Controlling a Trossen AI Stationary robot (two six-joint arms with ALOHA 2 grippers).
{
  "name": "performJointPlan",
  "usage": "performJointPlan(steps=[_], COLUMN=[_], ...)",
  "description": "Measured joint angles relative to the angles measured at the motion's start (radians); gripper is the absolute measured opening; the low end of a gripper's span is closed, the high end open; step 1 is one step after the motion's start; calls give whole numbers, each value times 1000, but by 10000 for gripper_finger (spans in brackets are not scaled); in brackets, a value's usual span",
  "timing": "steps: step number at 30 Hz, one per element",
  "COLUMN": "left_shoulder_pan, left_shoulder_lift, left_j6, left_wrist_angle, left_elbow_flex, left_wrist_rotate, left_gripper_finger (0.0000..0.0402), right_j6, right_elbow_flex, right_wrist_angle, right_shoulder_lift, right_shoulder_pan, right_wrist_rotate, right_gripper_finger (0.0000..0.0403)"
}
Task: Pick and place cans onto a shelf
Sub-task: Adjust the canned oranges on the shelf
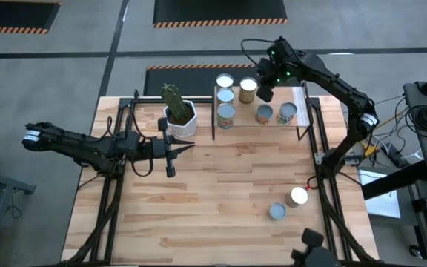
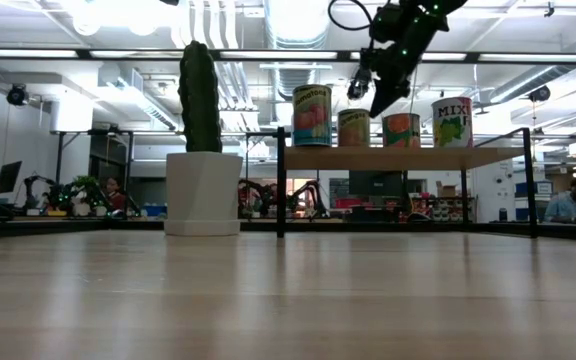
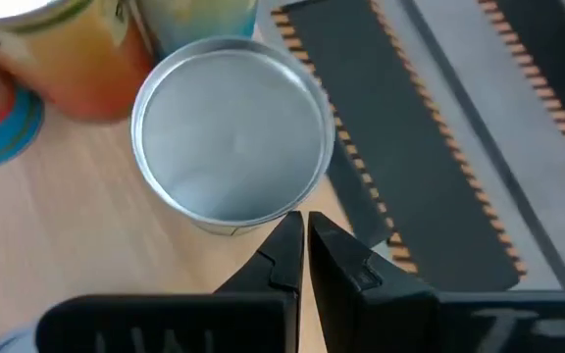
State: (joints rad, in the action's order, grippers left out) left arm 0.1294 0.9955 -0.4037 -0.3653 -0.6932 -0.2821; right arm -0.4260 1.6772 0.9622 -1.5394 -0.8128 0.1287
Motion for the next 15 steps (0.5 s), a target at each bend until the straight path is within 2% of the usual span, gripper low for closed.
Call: performJointPlan(steps=[15], left_shoulder_pan=[0], left_shoulder_lift=[0], left_j6=[0], left_wrist_angle=[0], left_elbow_flex=[0], left_wrist_rotate=[0], left_gripper_finger=[6], right_j6=[34], right_elbow_flex=[0], right_wrist_angle=[-66], right_shoulder_lift=[0], right_shoulder_pan=[-2], right_wrist_rotate=[0], right_gripper_finger=[9])
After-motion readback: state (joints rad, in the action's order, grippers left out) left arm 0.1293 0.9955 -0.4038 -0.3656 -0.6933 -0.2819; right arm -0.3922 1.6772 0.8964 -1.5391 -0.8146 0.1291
